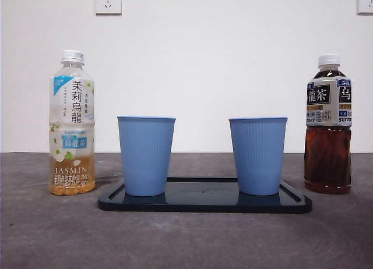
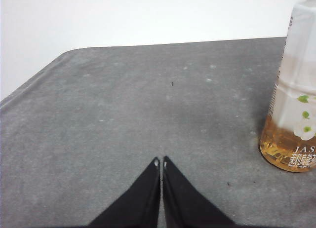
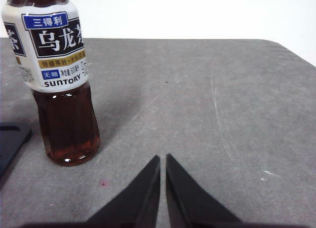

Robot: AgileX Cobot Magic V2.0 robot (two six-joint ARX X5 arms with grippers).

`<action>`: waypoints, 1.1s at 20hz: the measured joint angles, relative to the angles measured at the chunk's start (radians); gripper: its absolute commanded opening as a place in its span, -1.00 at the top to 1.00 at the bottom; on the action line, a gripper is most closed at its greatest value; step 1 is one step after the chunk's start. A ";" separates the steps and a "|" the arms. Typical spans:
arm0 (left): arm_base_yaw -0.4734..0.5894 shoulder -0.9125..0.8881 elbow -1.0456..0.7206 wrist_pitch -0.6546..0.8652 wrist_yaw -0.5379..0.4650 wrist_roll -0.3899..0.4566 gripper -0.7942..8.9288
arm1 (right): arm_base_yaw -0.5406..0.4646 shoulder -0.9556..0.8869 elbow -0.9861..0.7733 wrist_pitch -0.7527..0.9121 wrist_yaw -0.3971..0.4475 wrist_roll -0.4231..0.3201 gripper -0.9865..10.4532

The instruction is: Pour the drink into the cup

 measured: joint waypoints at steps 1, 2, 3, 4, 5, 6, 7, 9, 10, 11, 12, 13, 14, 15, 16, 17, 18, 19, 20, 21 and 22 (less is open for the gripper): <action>0.000 0.000 0.000 0.000 0.000 0.000 0.82 | 0.000 0.000 0.000 0.000 0.000 0.000 0.80; 0.000 0.000 0.000 0.000 0.000 0.000 0.82 | 0.000 0.000 0.000 0.000 0.000 0.000 0.80; 0.000 0.000 0.000 0.000 0.000 -0.001 0.82 | 0.000 0.000 0.000 0.000 0.000 0.000 0.80; 0.000 0.000 0.000 0.000 0.000 -0.003 0.82 | 0.000 0.000 0.000 0.000 0.000 0.000 0.80; 0.000 0.000 0.000 0.000 0.000 -0.013 0.82 | 0.000 0.000 0.000 0.000 0.000 0.000 0.80; 0.000 0.000 0.000 0.000 0.000 -0.031 0.82 | 0.000 0.000 0.000 0.000 0.000 0.000 0.80; 0.000 0.000 0.000 0.000 0.000 -0.047 0.82 | 0.000 0.000 0.000 0.000 0.000 0.000 0.80; 0.000 0.000 0.000 0.000 0.000 -0.116 0.82 | 0.000 0.000 0.000 0.000 0.000 0.000 0.80; 0.000 0.000 0.000 0.000 0.000 -0.141 0.82 | 0.000 0.000 0.000 0.000 0.000 0.000 0.80; 0.000 0.000 0.000 0.000 0.000 -0.183 0.82 | 0.000 0.000 0.000 0.000 0.000 0.000 0.80; 0.000 0.000 0.000 0.000 0.000 -0.218 0.82 | 0.000 0.000 0.000 0.003 0.000 0.000 0.80; 0.000 0.000 0.000 0.000 0.000 -0.245 0.82 | 0.000 0.000 0.000 0.008 0.000 0.000 0.80; 0.000 0.000 0.000 0.000 0.000 -0.283 0.82 | 0.000 0.000 0.000 0.019 -0.003 0.005 0.80; 0.000 0.000 0.000 0.000 0.000 -0.313 0.82 | 0.000 0.000 0.000 0.030 -0.013 0.018 0.80; 0.000 0.000 0.000 0.000 0.000 -0.341 0.82 | 0.000 0.000 0.000 0.039 -0.024 0.039 0.80; 0.000 0.000 0.000 0.000 0.000 -0.372 0.82 | 0.000 0.000 0.000 0.046 -0.028 0.071 0.80; 0.000 0.000 0.000 0.000 0.000 -0.394 0.82 | 0.000 0.000 0.000 0.049 -0.029 0.106 0.80; 0.000 0.000 0.001 -0.001 0.001 -0.415 0.82 | 0.000 0.000 0.000 0.050 -0.027 0.152 0.80; 0.000 0.000 0.001 -0.002 0.003 -0.431 0.82 | 0.000 0.000 0.000 0.047 -0.028 0.202 0.80; 0.000 0.000 0.003 -0.005 0.004 -0.446 0.82 | 0.000 0.000 0.000 0.046 -0.032 0.252 0.80; 0.000 0.000 0.007 -0.012 0.004 -0.456 0.82 | 0.000 0.000 0.000 0.047 -0.044 0.290 0.80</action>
